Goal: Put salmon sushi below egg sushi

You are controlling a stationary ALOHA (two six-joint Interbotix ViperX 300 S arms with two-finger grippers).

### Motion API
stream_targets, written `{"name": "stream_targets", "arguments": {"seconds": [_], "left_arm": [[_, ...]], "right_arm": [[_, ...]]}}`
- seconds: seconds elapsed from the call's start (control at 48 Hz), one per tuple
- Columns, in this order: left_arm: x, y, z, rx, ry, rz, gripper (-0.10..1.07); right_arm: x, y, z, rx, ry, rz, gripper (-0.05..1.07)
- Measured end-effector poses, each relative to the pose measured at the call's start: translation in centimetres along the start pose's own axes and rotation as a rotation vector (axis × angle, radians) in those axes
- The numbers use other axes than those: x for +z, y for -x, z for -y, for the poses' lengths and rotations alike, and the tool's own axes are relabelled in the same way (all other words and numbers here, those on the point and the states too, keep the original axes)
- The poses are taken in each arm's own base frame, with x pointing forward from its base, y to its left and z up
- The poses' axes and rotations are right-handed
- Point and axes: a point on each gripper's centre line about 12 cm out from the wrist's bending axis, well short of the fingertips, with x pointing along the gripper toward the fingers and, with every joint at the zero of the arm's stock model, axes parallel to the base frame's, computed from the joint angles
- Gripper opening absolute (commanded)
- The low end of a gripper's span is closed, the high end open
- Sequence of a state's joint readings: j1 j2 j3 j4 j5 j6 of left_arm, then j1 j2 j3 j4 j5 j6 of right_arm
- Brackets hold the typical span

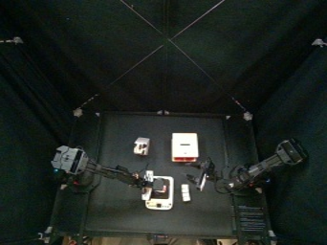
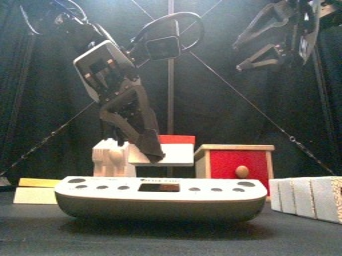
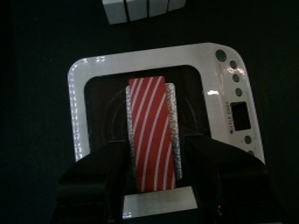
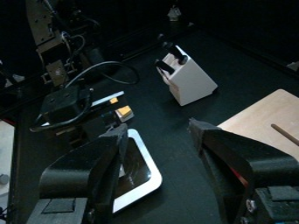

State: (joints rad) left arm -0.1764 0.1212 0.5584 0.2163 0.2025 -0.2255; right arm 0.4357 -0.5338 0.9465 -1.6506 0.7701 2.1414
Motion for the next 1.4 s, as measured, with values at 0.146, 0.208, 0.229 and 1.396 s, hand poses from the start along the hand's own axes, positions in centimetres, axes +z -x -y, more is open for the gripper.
{"name": "stream_targets", "arguments": {"seconds": [0.146,0.208,0.229,1.396], "left_arm": [[0.0,0.0,0.1,-0.001,-0.003,-0.001,0.72],[-0.2,0.2,0.1,-0.001,0.0,-0.003,0.71],[-0.2,0.2,0.0,-0.001,-0.001,-0.003,0.72],[-11.8,8.2,1.7,-0.046,0.06,-0.176,0.72]], "right_arm": [[0.0,0.0,0.0,0.001,0.0,-0.001,0.91],[0.0,0.0,0.0,0.002,-0.001,0.0,0.91],[0.0,0.0,0.0,0.001,0.0,-0.001,0.91],[0.0,-0.2,0.2,-0.008,0.001,0.0,0.91]]}}
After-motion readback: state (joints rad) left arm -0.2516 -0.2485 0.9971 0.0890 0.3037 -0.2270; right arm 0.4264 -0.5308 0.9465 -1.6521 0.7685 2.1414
